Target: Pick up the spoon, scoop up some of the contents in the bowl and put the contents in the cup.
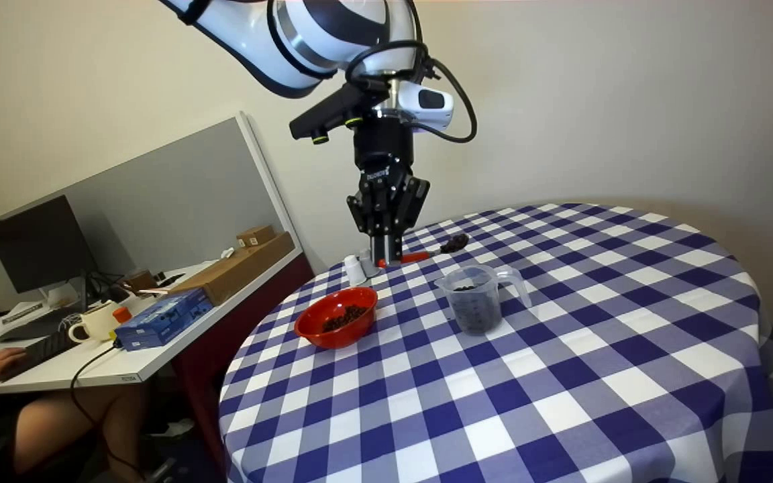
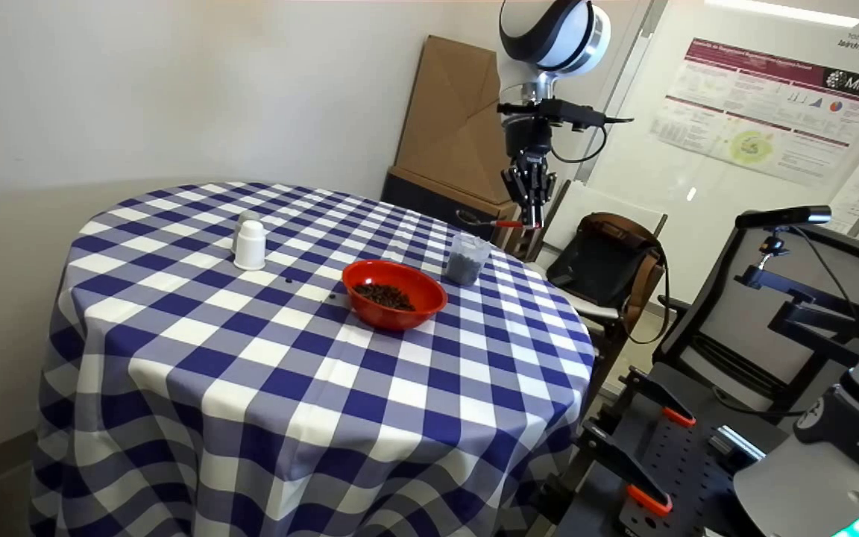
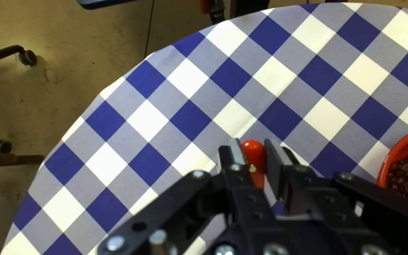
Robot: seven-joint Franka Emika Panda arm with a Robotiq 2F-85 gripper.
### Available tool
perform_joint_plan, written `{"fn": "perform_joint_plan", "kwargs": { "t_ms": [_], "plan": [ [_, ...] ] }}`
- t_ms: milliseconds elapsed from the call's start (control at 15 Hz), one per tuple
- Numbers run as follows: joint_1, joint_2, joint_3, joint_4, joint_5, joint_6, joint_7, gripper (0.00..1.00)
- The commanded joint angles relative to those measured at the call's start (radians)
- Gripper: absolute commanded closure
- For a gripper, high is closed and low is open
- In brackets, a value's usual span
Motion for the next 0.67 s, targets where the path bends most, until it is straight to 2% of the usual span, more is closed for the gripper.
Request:
{"fn": "perform_joint_plan", "kwargs": {
  "t_ms": [0,600],
  "plan": [
    [0.006,-0.023,-0.01,-0.025,-0.054,-0.012,0.031,0.94],
    [0.048,-0.026,-0.005,-0.057,-0.218,0.006,0.127,0.94]
  ]
}}
